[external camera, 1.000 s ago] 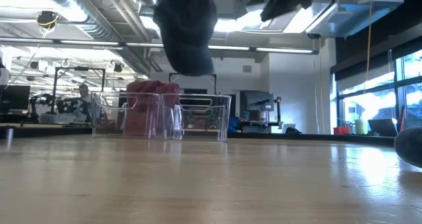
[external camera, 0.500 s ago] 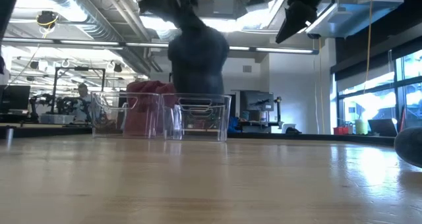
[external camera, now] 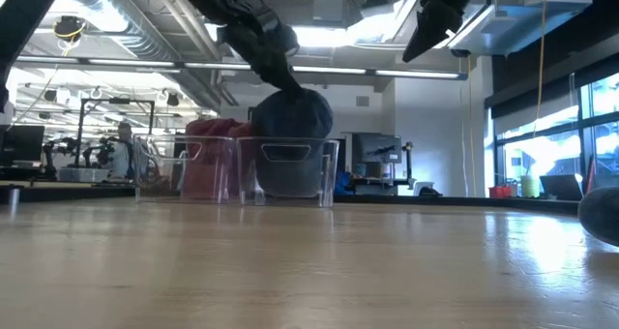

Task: Pick & Place hat
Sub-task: Put the top blue cap into the right transparent bin

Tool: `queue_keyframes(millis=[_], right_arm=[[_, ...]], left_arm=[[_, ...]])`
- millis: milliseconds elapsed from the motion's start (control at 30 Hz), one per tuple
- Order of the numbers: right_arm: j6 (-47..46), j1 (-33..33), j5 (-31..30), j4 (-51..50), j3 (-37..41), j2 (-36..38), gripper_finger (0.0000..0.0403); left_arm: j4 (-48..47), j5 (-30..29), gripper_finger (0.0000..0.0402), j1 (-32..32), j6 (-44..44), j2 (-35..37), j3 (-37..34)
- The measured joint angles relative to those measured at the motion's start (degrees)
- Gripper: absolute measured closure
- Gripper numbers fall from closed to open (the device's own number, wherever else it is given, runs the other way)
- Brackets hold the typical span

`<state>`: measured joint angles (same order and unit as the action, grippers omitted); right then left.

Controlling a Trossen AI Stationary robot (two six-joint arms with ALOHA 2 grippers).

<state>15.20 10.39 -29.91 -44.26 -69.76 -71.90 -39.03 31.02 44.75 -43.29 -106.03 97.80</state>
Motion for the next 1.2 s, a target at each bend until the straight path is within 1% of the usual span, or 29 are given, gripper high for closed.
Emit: queue_keyframes(millis=[67,233,367,500,600,667,800,900,967,1200], right_arm=[[0.0,0.0,0.0,0.3,0.0,0.0,0.0208],[-0.7,0.0,0.0,0.3,0.0,0.0,0.0208],[-2.2,0.0,0.0,0.3,0.0,0.0,0.0208],[-3.0,0.0,0.0,0.3,0.0,0.0,0.0208],[-3.0,0.0,0.0,0.3,0.0,0.0,0.0208],[-3.0,0.0,0.0,0.2,0.0,0.0,0.0208],[-3.0,0.0,0.0,0.2,0.0,0.0,0.0208],[-3.0,0.0,0.0,0.2,0.0,0.0,0.0208],[-3.0,0.0,0.0,0.2,0.0,0.0,0.0208],[-3.0,0.0,0.0,0.2,0.0,0.0,0.0208]], left_arm=[[0.2,-0.8,0.0379,-0.1,-3.5,-0.3,0.0],[1.0,-6.8,0.0378,-0.9,-11.2,-0.4,0.0],[3.5,-10.6,0.0378,-1.0,-13.1,-0.4,0.0],[7.0,-13.0,0.0373,-0.9,-13.2,-0.4,0.0],[7.9,-12.6,0.0364,-0.9,-13.7,-0.4,0.0],[7.6,-12.5,0.0361,-1.0,-15.7,-0.4,0.0],[7.5,-12.2,0.0366,-1.6,-20.0,-0.4,0.0],[7.2,-10.5,0.0369,-2.0,-23.1,-0.4,0.0],[7.1,-9.4,0.0368,-2.2,-23.4,-0.4,0.0],[7.6,-9.5,0.0342,-3.2,-23.5,-0.4,0.0]])
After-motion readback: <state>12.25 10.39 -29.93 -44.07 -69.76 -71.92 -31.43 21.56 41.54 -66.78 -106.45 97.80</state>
